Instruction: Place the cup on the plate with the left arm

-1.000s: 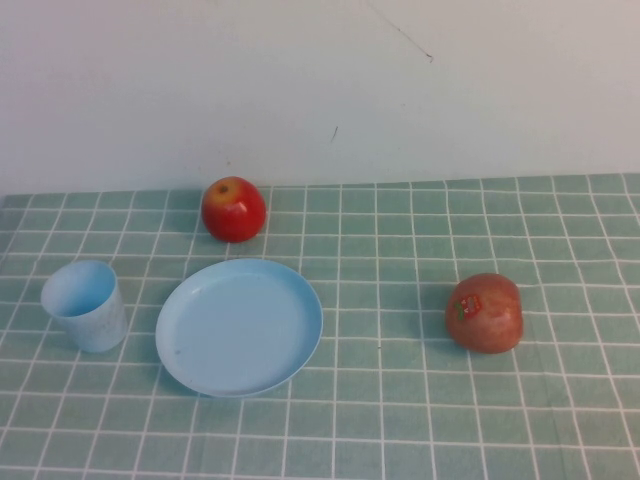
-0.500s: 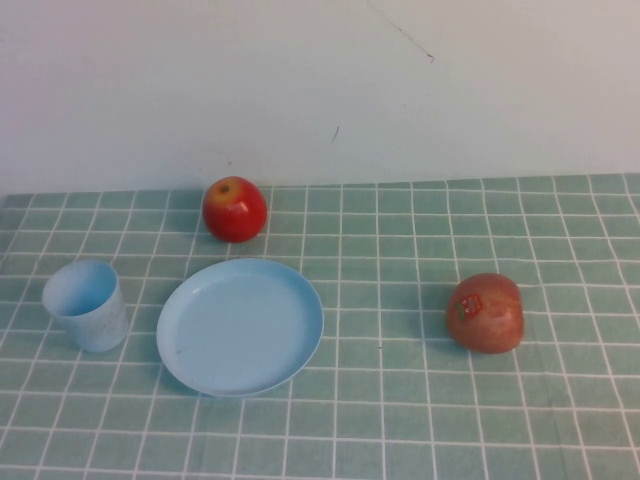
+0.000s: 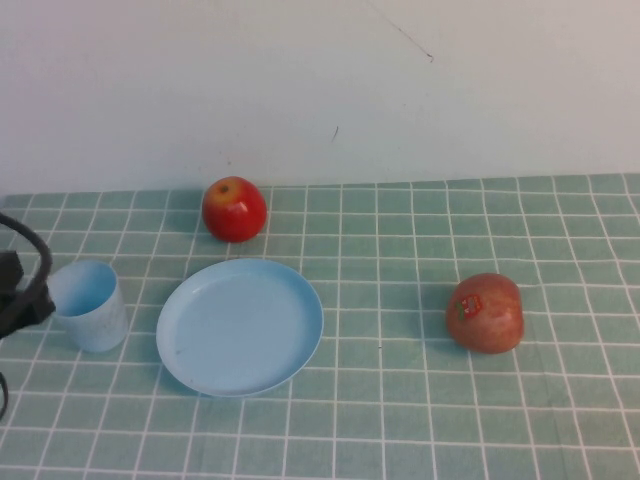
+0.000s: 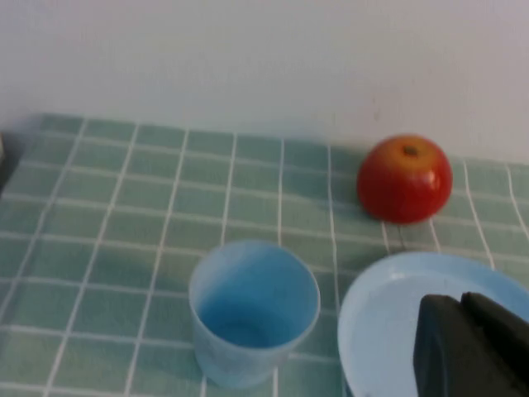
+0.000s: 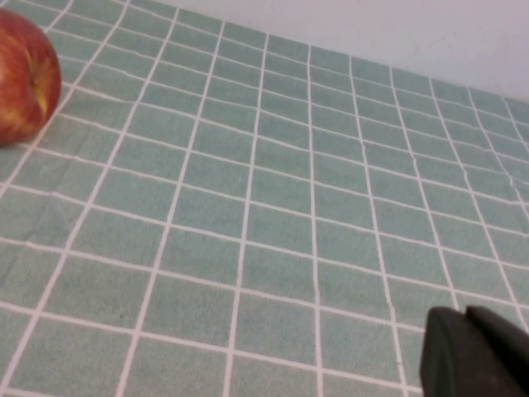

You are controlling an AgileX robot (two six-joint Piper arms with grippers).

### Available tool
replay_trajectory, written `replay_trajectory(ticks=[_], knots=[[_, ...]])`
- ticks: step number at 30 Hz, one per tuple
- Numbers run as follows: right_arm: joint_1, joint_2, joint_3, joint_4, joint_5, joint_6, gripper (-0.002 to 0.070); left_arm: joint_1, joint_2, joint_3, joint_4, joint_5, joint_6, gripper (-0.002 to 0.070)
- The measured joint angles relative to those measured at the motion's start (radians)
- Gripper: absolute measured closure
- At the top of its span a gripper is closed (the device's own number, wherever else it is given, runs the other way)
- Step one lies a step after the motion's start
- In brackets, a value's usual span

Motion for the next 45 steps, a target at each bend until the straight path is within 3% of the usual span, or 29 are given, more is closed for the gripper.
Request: replay_trajectory(ticks=[6,14,18,22,26,35,36,38,40,42,45], knots=[[0.000,0.000,0.000,0.000,0.000,0.000,0.0678,0.028,0.161,-0.094,0.009,0.189,-0.023,0.0678],[0.000,0.000,0.000,0.000,0.000,0.000,0.0678,0.192,0.486,-0.411,0.059,0.510,-0.092,0.0647],[0.000,0.000,0.000,0.000,0.000,0.000,0.0678,0.219,0.602,-0.537,0.121,0.579,-0.122,0.0494],[0.000,0.000,0.000,0.000,0.000,0.000,0.0678,0.219,0.702,-0.627,0.155,0.625,-0.153,0.0272],[0.000,0.000,0.000,0.000,0.000,0.000,0.0678,0.219,0.807,-0.700,0.169,0.658,-0.151,0.0193],[0.000,0.000,0.000,0.000,0.000,0.000,0.0678,0.219,1.013,-0.785,0.228,0.688,-0.143,0.0232],[0.000,0.000,0.000,0.000,0.000,0.000,0.0678,0.219,1.028,-0.786,0.222,0.685,-0.143,0.0260],[0.000,0.000,0.000,0.000,0.000,0.000,0.0678,0.219,1.062,-0.793,0.198,0.687,-0.115,0.0428],[0.000,0.000,0.000,0.000,0.000,0.000,0.0678,0.219,1.079,-0.795,0.160,0.687,-0.058,0.0552],[0.000,0.000,0.000,0.000,0.000,0.000,0.0678,0.219,1.082,-0.802,0.125,0.694,-0.035,0.0615],[0.000,0.000,0.000,0.000,0.000,0.000,0.0678,0.219,1.077,-0.848,0.089,0.714,-0.012,0.0640]])
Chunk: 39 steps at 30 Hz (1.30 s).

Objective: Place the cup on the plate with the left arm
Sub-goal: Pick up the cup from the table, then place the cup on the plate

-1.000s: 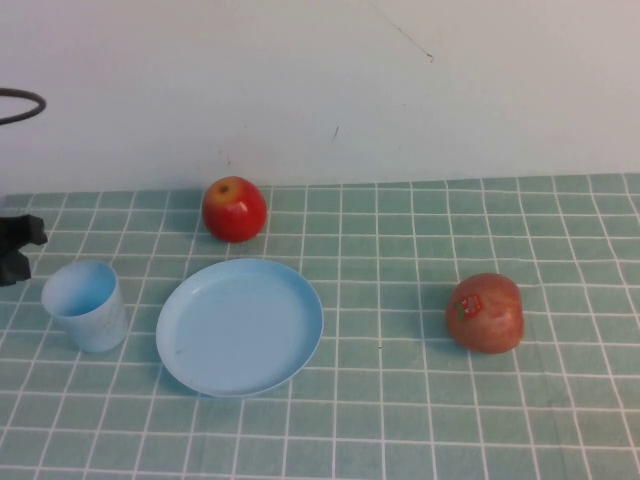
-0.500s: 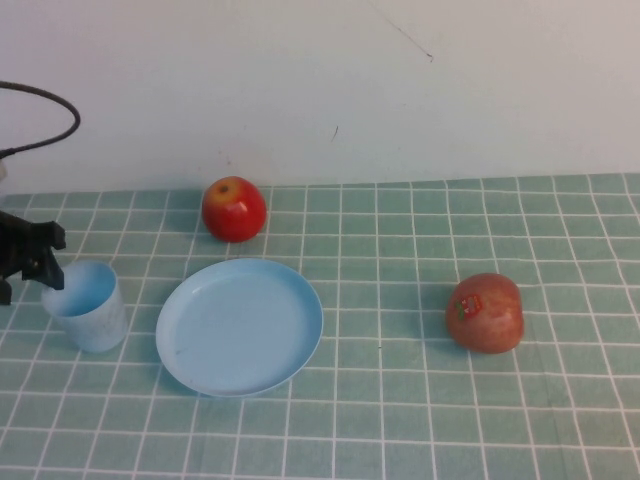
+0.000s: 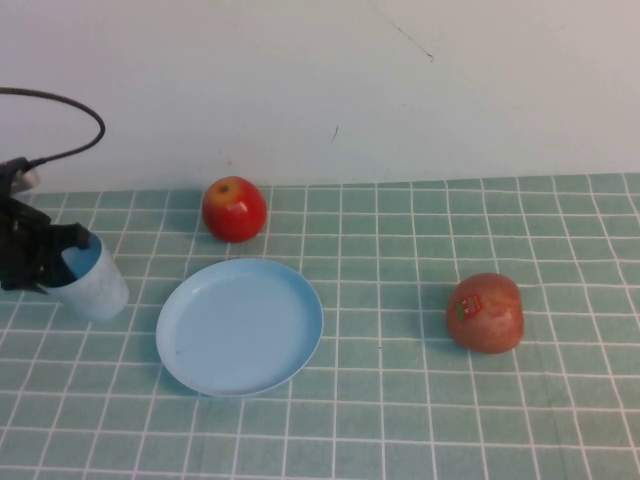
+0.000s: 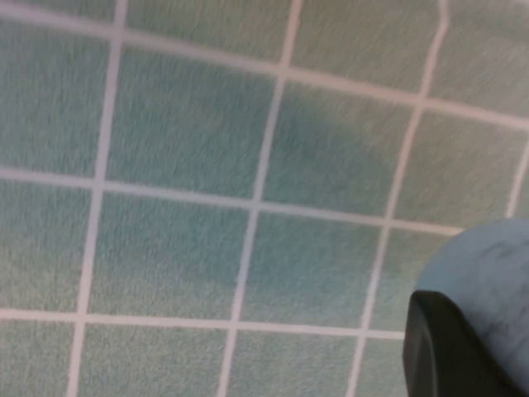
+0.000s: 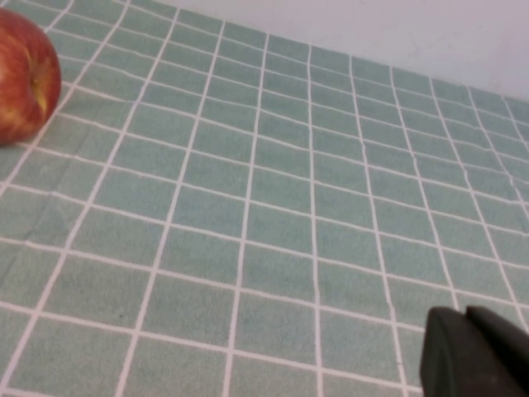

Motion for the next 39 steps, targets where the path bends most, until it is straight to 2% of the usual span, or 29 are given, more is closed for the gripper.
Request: replay_trajectory(ticks=[4,7,13,17,20,24,31,39], knots=[[0.000,0.000,0.000,0.000,0.000,0.000,0.0678,-0.020,-0.032,-0.089,-0.015,0.070,0.016,0.0642],[0.000,0.000,0.000,0.000,0.000,0.000,0.0678,-0.068,-0.071,-0.128,-0.037,0.102,0.031,0.0643],[0.000,0.000,0.000,0.000,0.000,0.000,0.0678,-0.277,-0.113,-0.137,0.012,0.169,0.030,0.0644],[0.000,0.000,0.000,0.000,0.000,0.000,0.0678,-0.432,-0.100,-0.137,0.170,0.203,-0.059,0.0645],[0.000,0.000,0.000,0.000,0.000,0.000,0.0678,-0.489,-0.090,-0.137,0.261,0.202,-0.111,0.0645],[0.000,0.000,0.000,0.000,0.000,0.000,0.0678,-0.518,-0.062,-0.137,0.272,0.185,-0.137,0.0645],[0.000,0.000,0.000,0.000,0.000,0.000,0.0678,-0.518,0.016,-0.137,0.280,0.167,-0.153,0.0626],[0.000,0.000,0.000,0.000,0.000,0.000,0.0678,-0.518,0.032,-0.168,0.280,0.156,-0.174,0.0408]])
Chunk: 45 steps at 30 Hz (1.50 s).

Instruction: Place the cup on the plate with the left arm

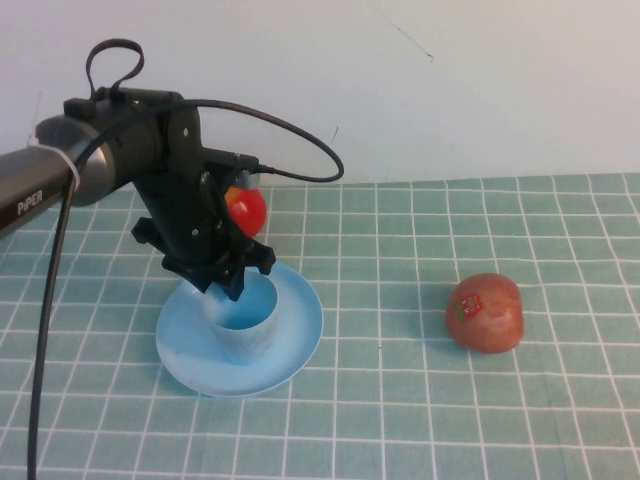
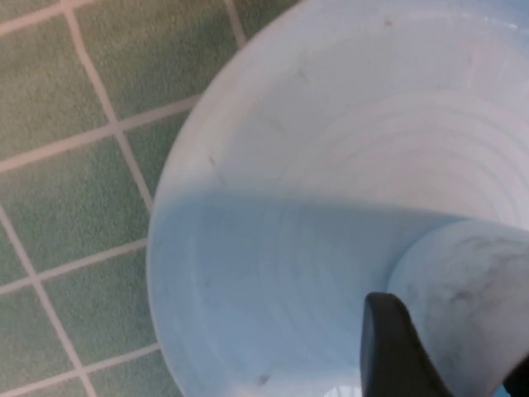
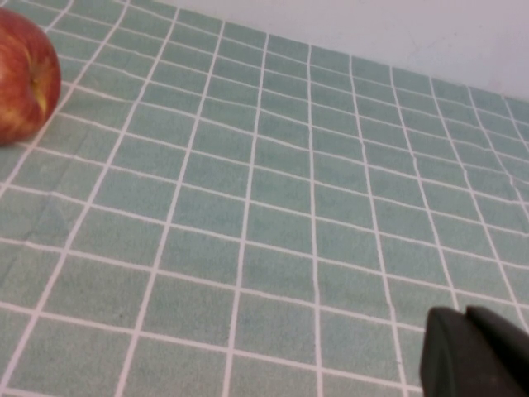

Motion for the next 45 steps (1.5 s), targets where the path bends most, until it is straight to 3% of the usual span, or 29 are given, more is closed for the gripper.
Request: replay_trajectory(ticks=[4,9,12,19,26,30,45], knots=[[0.000,0.000,0.000,0.000,0.000,0.000,0.0678,0.000,-0.031,-0.060,0.002,0.055,-0.004,0.0416],[0.000,0.000,0.000,0.000,0.000,0.000,0.0678,0.000,-0.183,-0.109,0.000,0.075,-0.004,0.0602],[0.000,0.000,0.000,0.000,0.000,0.000,0.0678,0.000,-0.299,-0.109,-0.014,0.097,-0.001,0.0655],[0.000,0.000,0.000,0.000,0.000,0.000,0.0678,-0.066,-0.630,0.119,-0.083,0.024,0.018,0.0672],[0.000,0.000,0.000,0.000,0.000,0.000,0.0678,-0.218,-0.920,0.600,-0.113,-0.220,-0.044,0.0672],[0.000,0.000,0.000,0.000,0.000,0.000,0.0678,-0.240,-1.005,0.762,-0.113,-0.363,-0.067,0.0673],[0.000,0.000,0.000,0.000,0.000,0.000,0.0678,-0.240,-1.025,0.797,-0.117,-0.300,-0.060,0.0673]])
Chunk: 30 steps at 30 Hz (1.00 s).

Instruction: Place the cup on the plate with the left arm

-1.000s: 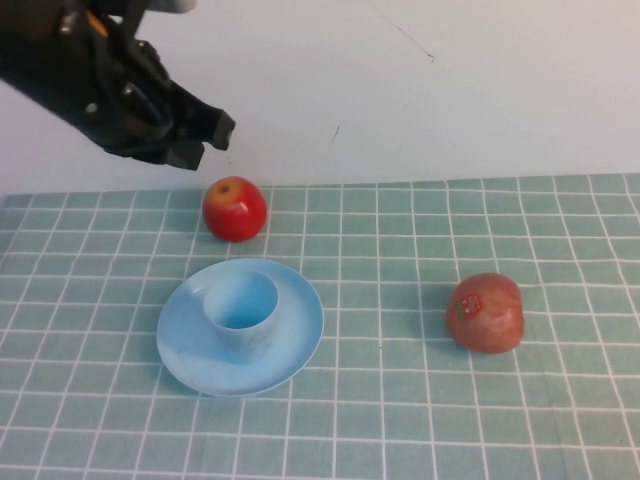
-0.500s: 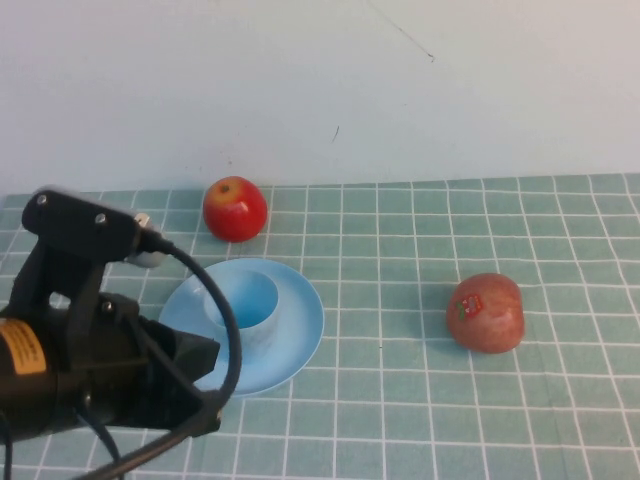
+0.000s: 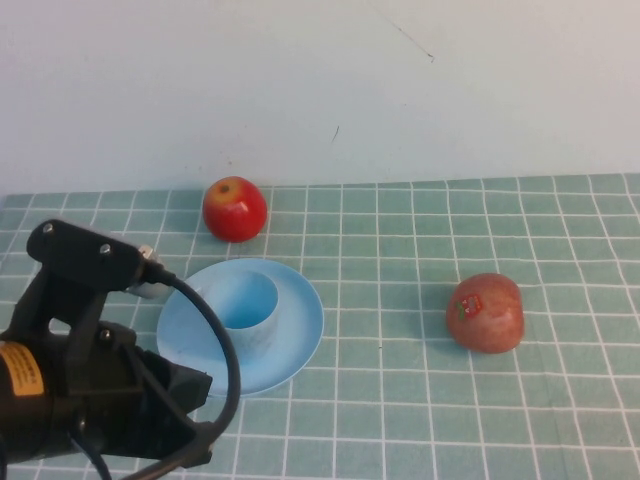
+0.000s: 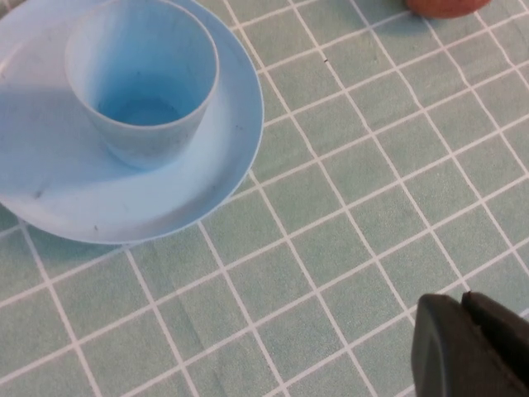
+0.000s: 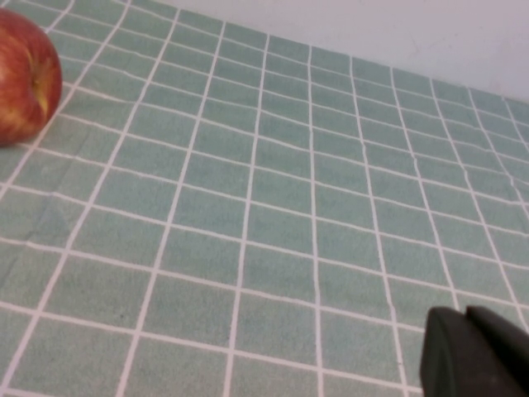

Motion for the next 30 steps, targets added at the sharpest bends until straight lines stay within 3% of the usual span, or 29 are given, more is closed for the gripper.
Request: replay_trajectory(ticks=[9,21,30], knots=[[0.000,0.000,0.000,0.000,0.000,0.000,0.0678,0.016,-0.043,0.012,0.030,-0.015,0.032,0.0673],[0.000,0.000,0.000,0.000,0.000,0.000,0.0678,0.349,-0.521,0.355,0.036,-0.385,0.055,0.0673],[0.000,0.000,0.000,0.000,0.000,0.000,0.0678,0.430,-0.817,0.689,0.072,-0.524,0.027,0.0673]])
